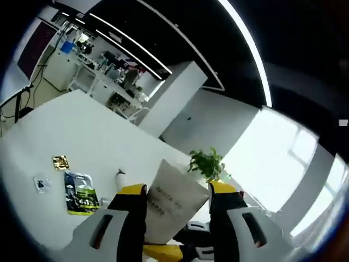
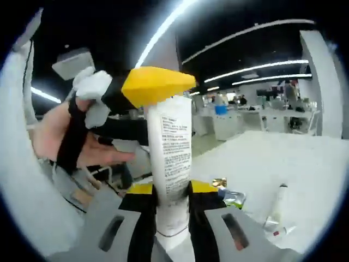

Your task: Arrange the skincare products in the storage area until every visible bottle or jar stands upright without overlapping.

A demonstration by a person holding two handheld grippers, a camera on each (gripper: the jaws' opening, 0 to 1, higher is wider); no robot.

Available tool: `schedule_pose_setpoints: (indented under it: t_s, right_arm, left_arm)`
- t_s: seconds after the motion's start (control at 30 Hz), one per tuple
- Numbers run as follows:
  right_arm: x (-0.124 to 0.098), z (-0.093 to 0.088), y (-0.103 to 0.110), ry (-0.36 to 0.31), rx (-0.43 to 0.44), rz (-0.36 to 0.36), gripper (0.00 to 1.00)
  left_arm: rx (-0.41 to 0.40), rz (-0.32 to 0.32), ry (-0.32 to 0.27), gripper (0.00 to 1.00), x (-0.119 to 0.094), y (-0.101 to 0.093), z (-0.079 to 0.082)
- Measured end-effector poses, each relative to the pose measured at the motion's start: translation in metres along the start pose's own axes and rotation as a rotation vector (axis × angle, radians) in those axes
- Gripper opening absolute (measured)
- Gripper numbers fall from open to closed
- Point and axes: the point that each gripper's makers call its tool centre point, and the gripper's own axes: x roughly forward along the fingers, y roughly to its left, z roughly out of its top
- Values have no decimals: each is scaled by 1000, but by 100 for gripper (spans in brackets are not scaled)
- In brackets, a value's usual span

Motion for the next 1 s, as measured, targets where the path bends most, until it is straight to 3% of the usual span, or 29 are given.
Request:
schedule_pose_setpoints:
  t_s: [0.1, 0.13, 0.17, 0.2, 0.23, 0.3, 0.33, 0.37, 0.4, 0.47, 0.53, 0.6, 0.7, 0.83, 0.9, 0.93, 1.0]
  right_arm:
    - [-6, 10, 5, -68, 111, 68, 13]
    - [-9, 13, -2, -92, 141, 51, 13]
    - [-12, 16, 1, -113, 199, 95, 13]
    - [-18, 19, 4, -129, 160, 144, 13]
    - [-20, 19, 3, -121, 187, 135, 12]
    - [-20, 18, 2, -127, 201, 143, 12]
    - [-21, 18, 2, -134, 216, 156, 12]
    - [-22, 20, 4, -146, 234, 178, 12]
    - [-23, 23, 8, -158, 252, 206, 12]
    - [-26, 29, 15, -169, 258, 261, 12]
    - [-29, 32, 23, -144, 241, 318, 13]
    - [-30, 31, 26, -100, 194, 355, 13]
    - [-33, 28, 29, -39, 157, 405, 13]
    - [-37, 27, 32, -14, 141, 438, 13]
    - [-39, 23, 30, -5, 132, 430, 13]
    - [-40, 22, 31, -7, 113, 430, 13]
    - [-42, 19, 28, 1, 104, 416, 13]
  left_arm:
    - [4, -76, 1, 40, -1, -10, 5]
    - [35, -85, -20, 38, -2, -8, 11]
    - [35, -121, -16, 35, -4, -12, 13]
    - [27, -142, -19, 34, -6, -14, 16]
    - [26, -151, -19, 35, -6, -13, 19]
    - [108, -133, -31, 39, -5, -1, 23]
    - [162, -121, -8, 40, -4, 10, 22]
    - [162, -126, 8, 40, -3, 16, 22]
    - [134, -171, 60, 40, -2, 16, 18]
    - [118, -258, 73, 42, 0, 6, 23]
    - [178, -359, 102, 43, 0, -11, 24]
    - [196, -486, 182, 42, -2, -33, 14]
    - [246, -591, 246, 42, -1, -53, 4]
    - [402, -646, 353, 34, 1, -61, -19]
    - [458, -643, 384, 27, 2, -61, -26]
    - [491, -632, 396, 24, 4, -48, -25]
    - [492, -625, 415, 22, 5, -46, -29]
